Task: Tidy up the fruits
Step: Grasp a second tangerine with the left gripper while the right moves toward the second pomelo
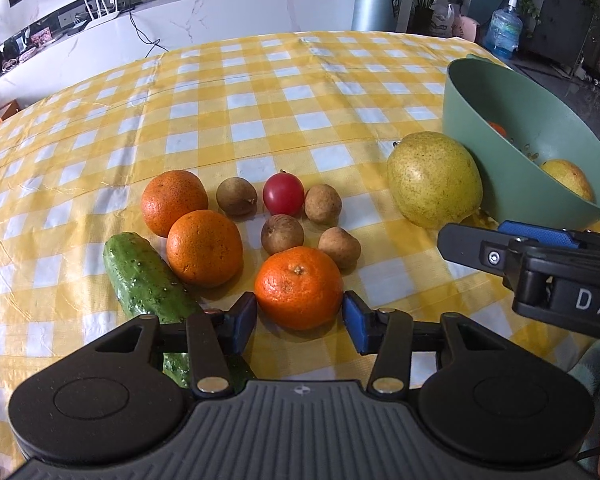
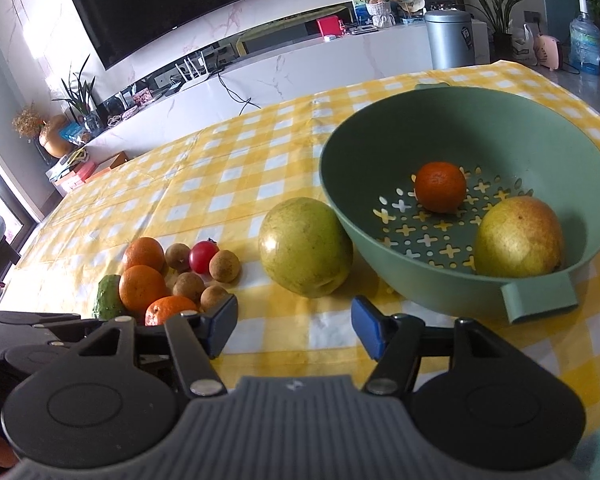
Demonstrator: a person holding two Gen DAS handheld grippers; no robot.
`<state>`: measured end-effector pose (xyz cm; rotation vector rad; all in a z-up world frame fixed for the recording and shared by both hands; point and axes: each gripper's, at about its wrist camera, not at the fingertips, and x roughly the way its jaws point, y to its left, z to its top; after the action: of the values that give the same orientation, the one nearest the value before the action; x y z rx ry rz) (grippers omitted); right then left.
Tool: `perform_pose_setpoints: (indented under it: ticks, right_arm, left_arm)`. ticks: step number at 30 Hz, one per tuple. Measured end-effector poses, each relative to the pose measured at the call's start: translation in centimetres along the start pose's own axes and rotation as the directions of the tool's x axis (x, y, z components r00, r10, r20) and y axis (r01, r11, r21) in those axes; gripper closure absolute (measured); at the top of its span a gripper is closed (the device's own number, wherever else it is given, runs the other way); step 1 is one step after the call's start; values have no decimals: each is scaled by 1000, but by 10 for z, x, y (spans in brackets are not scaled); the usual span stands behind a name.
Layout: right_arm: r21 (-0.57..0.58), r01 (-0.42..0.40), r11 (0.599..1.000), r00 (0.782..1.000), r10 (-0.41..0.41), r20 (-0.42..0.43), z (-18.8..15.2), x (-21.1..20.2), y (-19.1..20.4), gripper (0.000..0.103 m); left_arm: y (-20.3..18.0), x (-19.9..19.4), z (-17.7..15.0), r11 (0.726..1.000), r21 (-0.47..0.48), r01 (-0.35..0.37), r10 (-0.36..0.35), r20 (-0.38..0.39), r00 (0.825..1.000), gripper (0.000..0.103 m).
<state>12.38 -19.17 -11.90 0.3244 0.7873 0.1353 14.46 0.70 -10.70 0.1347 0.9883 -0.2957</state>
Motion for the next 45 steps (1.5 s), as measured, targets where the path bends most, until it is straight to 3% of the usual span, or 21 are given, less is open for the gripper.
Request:
perform_pose_setpoints:
  ticks: [11, 20, 33, 37, 45]
  right_arm:
    - [102, -10, 995, 1000, 9, 4, 3, 10, -7, 41]
    - [156, 0, 988, 1000, -3, 16, 5, 22, -6, 31]
    - [211, 55, 976, 998, -61, 22, 8, 46, -5, 26]
    - [219, 39, 975, 998, -47, 33, 6, 44, -8, 43]
    - [181, 37, 983, 999, -39, 8, 3, 38, -3, 44]
  left_arm:
    - [11, -16, 2, 997, -73, 16, -10, 75, 997, 53]
    - [23, -25, 8, 987, -158, 12, 14, 162, 987, 53]
    - [28, -21, 9, 984, -176, 5, 26, 171, 985, 53]
    - [29, -21, 8, 984, -181, 7, 24, 172, 985, 53]
    - [26, -24, 7, 986, -164, 3, 25, 173, 985, 53]
